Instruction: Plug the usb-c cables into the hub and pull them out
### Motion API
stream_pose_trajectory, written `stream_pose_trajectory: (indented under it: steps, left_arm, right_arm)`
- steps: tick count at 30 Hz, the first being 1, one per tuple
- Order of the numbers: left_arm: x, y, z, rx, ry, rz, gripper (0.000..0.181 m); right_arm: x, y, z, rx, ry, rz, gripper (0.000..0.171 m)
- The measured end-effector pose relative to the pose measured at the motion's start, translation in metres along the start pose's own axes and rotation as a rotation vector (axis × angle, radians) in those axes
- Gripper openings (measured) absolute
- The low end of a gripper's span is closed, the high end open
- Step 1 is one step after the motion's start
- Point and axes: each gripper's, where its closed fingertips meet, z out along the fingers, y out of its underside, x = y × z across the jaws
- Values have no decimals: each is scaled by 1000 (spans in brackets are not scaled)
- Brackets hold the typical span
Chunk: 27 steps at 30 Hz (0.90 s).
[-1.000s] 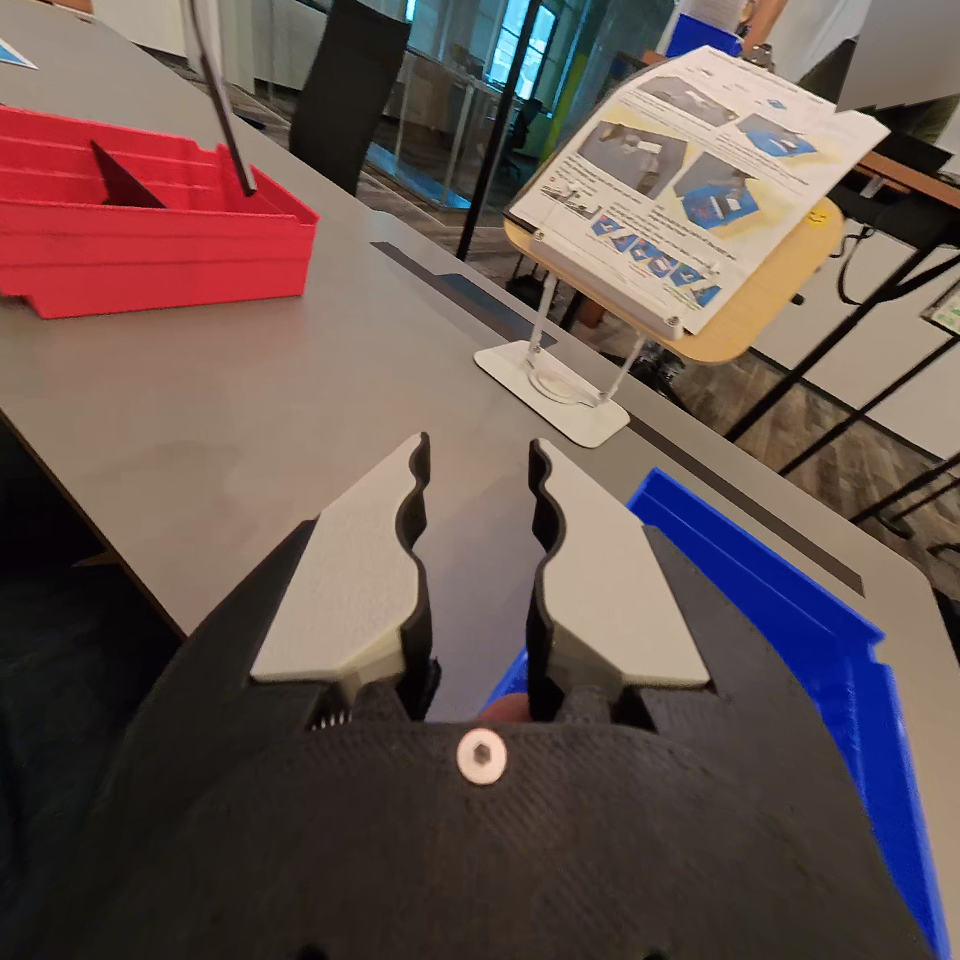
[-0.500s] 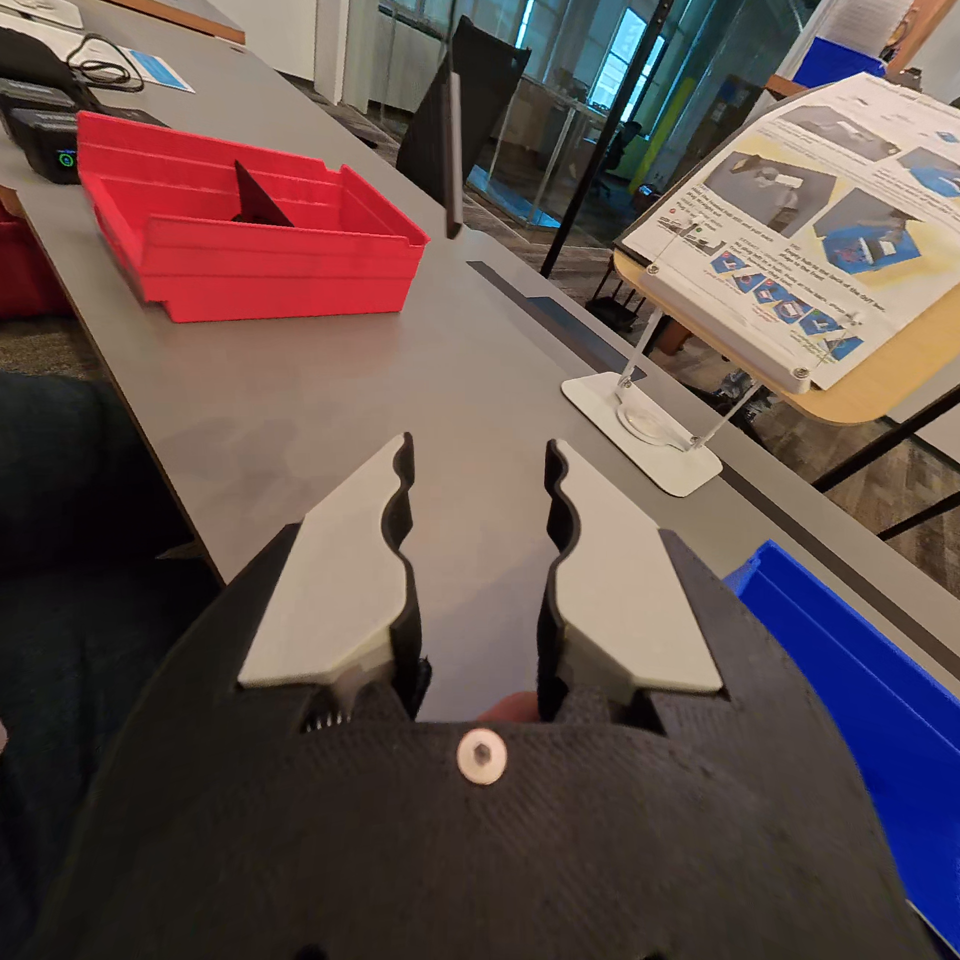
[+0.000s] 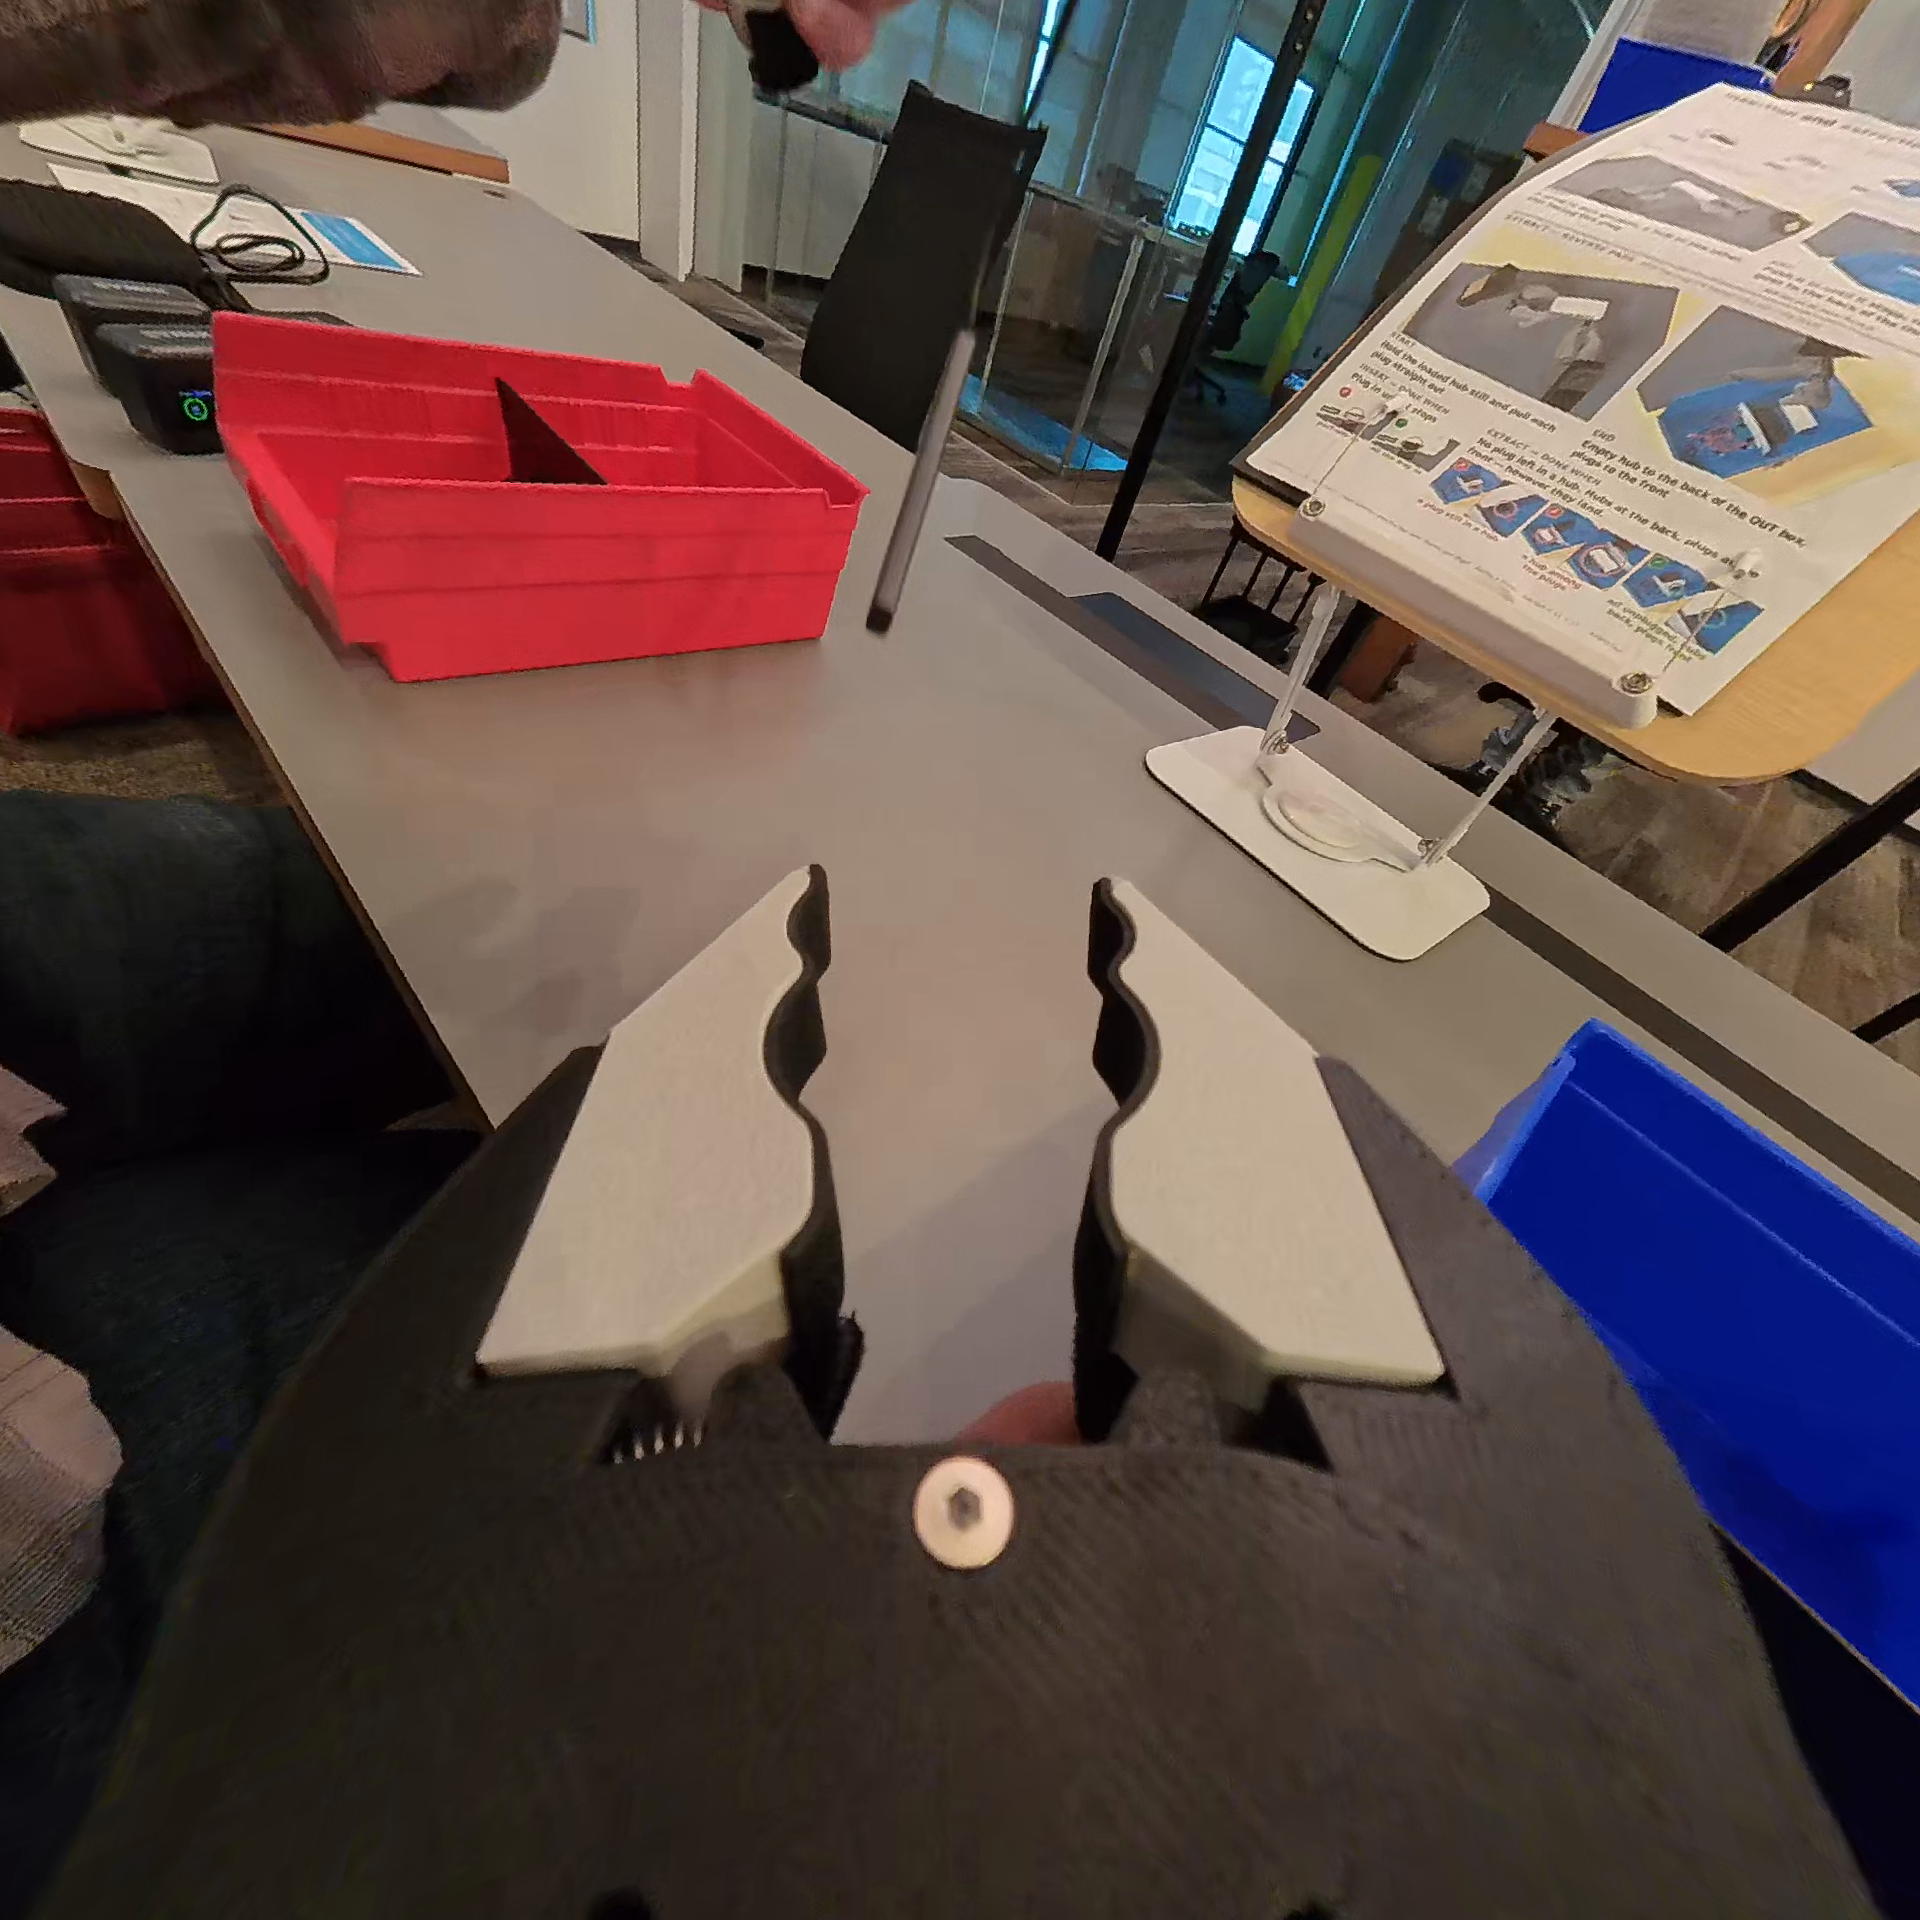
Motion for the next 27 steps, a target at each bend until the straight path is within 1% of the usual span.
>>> stream_pose_trajectory:
  steps: [3, 7, 12, 17, 21, 25, 27]
  left_arm:
    - [30, 28, 28, -104, 55, 50, 1]
    - [69, 79, 63, -262, 146, 73, 0]
    - [97, 133, 92, -383, 199, 40, 0]
    - [111, 175, 106, -498, 226, 21, 0]
    - [111, 206, 114, -568, 196, 14, 0]
    - [114, 226, 113, -632, 201, -1, 0]
    - [114, 231, 110, -641, 189, 11, 4]
  right_arm:
    - [-2, 2, 1, -7, -10, 5, 48]
    - [-6, 6, 2, -18, -21, 6, 48]
    - [-13, 18, 7, -52, -46, 19, 48]
    - [-18, 27, 13, -74, -70, 29, 47]
    - [-22, 31, 16, -82, -85, 34, 47]
    - [-25, 36, 17, -91, -94, 39, 47]
    - [-27, 37, 16, -93, -95, 43, 47]
